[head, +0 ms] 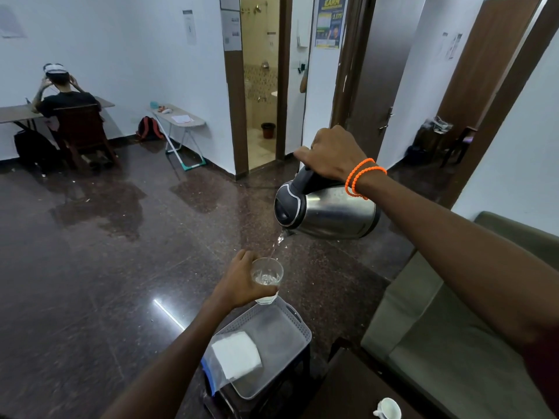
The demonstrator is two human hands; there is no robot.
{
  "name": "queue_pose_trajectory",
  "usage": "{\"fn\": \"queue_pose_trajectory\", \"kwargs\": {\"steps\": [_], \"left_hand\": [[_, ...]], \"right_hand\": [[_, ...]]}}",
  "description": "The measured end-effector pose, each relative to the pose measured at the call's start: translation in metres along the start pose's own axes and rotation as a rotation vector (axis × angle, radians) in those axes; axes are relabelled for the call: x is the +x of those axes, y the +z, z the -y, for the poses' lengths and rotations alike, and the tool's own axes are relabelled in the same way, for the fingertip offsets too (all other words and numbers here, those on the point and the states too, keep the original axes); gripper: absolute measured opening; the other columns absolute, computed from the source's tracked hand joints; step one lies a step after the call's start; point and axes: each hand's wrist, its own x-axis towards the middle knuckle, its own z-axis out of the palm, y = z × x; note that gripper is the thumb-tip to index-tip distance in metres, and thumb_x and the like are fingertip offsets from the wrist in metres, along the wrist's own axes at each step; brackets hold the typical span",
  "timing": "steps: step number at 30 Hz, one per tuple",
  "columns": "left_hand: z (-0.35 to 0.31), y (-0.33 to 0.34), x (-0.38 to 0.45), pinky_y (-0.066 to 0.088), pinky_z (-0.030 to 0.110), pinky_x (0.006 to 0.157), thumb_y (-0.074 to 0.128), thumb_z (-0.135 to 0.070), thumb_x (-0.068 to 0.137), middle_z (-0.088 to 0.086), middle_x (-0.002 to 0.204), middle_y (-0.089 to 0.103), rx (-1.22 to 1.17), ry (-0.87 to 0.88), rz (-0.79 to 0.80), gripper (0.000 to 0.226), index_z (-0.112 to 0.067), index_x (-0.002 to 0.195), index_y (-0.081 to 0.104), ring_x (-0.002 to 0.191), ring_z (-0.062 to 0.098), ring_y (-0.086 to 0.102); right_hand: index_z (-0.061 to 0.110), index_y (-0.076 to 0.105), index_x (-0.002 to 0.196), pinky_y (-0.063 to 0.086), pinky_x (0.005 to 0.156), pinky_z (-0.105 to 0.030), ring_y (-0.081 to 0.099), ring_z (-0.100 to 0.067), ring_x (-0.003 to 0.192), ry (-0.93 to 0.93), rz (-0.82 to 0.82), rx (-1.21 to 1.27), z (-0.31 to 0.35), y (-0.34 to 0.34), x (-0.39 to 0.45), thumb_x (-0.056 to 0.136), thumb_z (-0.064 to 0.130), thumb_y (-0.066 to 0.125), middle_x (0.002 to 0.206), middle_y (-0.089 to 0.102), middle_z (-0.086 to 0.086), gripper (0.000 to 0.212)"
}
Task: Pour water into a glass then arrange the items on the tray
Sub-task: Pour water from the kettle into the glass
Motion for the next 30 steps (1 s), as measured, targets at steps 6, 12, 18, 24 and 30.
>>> {"fn": "queue_pose_trajectory", "kwargs": {"steps": [6, 12, 18, 24, 30], "left_hand": [[0.003, 0.002, -0.001, 0.043, 0.019, 0.076, 0.085, -0.062, 0.053, -0.010, 0.107, 0.055, -0.004, -0.009, -0.015, 0.074, -0.025, 0.112, 0.060, 0.096, 0.009, 0.054], [0.004, 0.003, -0.001, 0.039, 0.012, 0.075, 0.085, -0.064, 0.053, -0.014, 0.105, 0.054, -0.010, -0.013, -0.023, 0.073, -0.028, 0.112, 0.059, 0.095, 0.006, 0.054], [0.006, 0.002, 0.000, 0.040, 0.013, 0.074, 0.084, -0.065, 0.052, -0.013, 0.105, 0.054, -0.011, -0.025, -0.036, 0.075, -0.028, 0.113, 0.059, 0.094, 0.007, 0.054], [0.008, 0.002, 0.000, 0.042, 0.016, 0.073, 0.084, -0.066, 0.053, -0.012, 0.106, 0.054, -0.005, -0.011, -0.040, 0.078, -0.025, 0.115, 0.059, 0.094, 0.008, 0.054], [0.007, 0.001, -0.002, 0.048, 0.024, 0.078, 0.084, -0.063, 0.054, -0.011, 0.107, 0.055, -0.007, 0.008, -0.059, 0.078, -0.024, 0.117, 0.060, 0.096, 0.010, 0.055]], "right_hand": [[0.020, 0.038, 0.035, 0.024, 0.045, -0.021, 0.035, -0.012, 0.035, -0.003, -0.011, -0.011, 0.004, -0.002, -0.001, 0.084, 0.040, 0.057, 0.035, 0.037, 0.004, 0.057], [0.015, 0.045, 0.038, 0.036, 0.047, -0.027, 0.042, -0.018, 0.040, -0.004, 0.023, -0.013, 0.005, 0.003, 0.001, 0.080, 0.046, 0.054, 0.040, 0.044, -0.002, 0.053], [0.012, 0.041, 0.037, 0.027, 0.045, -0.025, 0.041, -0.018, 0.040, -0.014, 0.003, -0.040, 0.008, 0.009, 0.000, 0.078, 0.046, 0.055, 0.038, 0.042, -0.003, 0.055], [0.016, 0.040, 0.037, 0.027, 0.046, -0.025, 0.036, -0.016, 0.039, -0.028, 0.006, -0.011, 0.011, 0.014, -0.002, 0.077, 0.044, 0.053, 0.039, 0.040, -0.001, 0.051], [0.016, 0.045, 0.039, 0.031, 0.047, -0.024, 0.038, -0.016, 0.039, -0.011, 0.028, 0.018, 0.009, 0.021, -0.004, 0.077, 0.046, 0.052, 0.039, 0.042, -0.001, 0.049]]}}
